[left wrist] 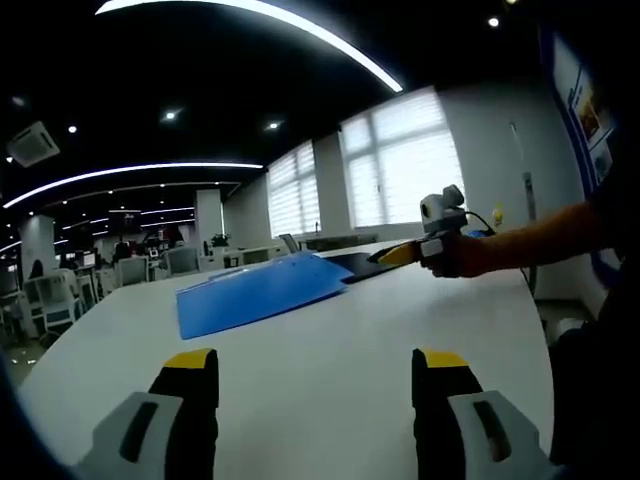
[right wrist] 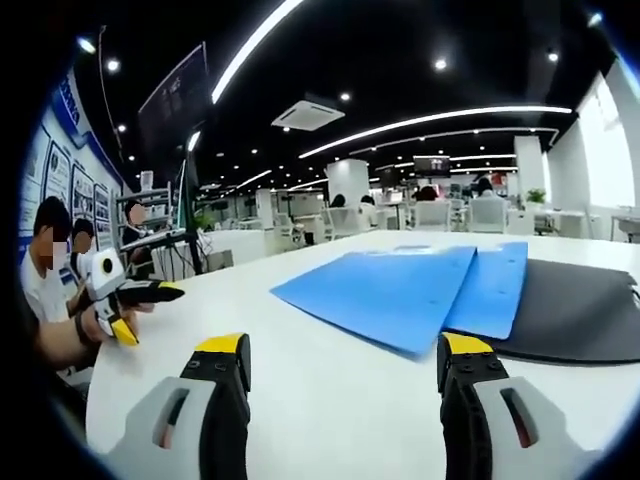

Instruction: Organize the scattered folders on the table and sort them into different groups

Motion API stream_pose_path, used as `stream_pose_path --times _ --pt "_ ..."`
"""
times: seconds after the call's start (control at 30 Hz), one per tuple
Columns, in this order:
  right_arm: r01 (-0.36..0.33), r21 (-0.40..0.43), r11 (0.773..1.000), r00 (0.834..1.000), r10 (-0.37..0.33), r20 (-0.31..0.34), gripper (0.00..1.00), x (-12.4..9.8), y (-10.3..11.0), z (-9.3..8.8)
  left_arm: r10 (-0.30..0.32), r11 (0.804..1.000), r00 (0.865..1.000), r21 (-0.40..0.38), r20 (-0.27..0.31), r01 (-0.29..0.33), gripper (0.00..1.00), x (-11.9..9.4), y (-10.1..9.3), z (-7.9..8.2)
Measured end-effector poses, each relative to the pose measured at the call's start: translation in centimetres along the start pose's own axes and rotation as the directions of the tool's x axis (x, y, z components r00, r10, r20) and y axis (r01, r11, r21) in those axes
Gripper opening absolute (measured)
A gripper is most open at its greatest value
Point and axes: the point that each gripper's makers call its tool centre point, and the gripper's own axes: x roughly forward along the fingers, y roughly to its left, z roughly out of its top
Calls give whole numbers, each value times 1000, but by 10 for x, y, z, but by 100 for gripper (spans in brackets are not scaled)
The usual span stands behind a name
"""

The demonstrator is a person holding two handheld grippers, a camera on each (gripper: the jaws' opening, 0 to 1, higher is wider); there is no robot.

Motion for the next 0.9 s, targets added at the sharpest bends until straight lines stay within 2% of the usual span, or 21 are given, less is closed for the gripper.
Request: stream_pose_path --times 0.13,0.3,0.9 --pt "5 55 998 1000 -5 0 76 5 -5 3 0 1000 1000 1 1 0 80 0 0 0" --pt "19 179 984 1000 -23 17 76 10 -15 7 -1 1000 1000 3 0 1 80 0 0 0" --pt "25 238 971 999 -13 -53 76 30 -31 -1 -14 1000 1000 18 -10 14 80 1 -1 -2"
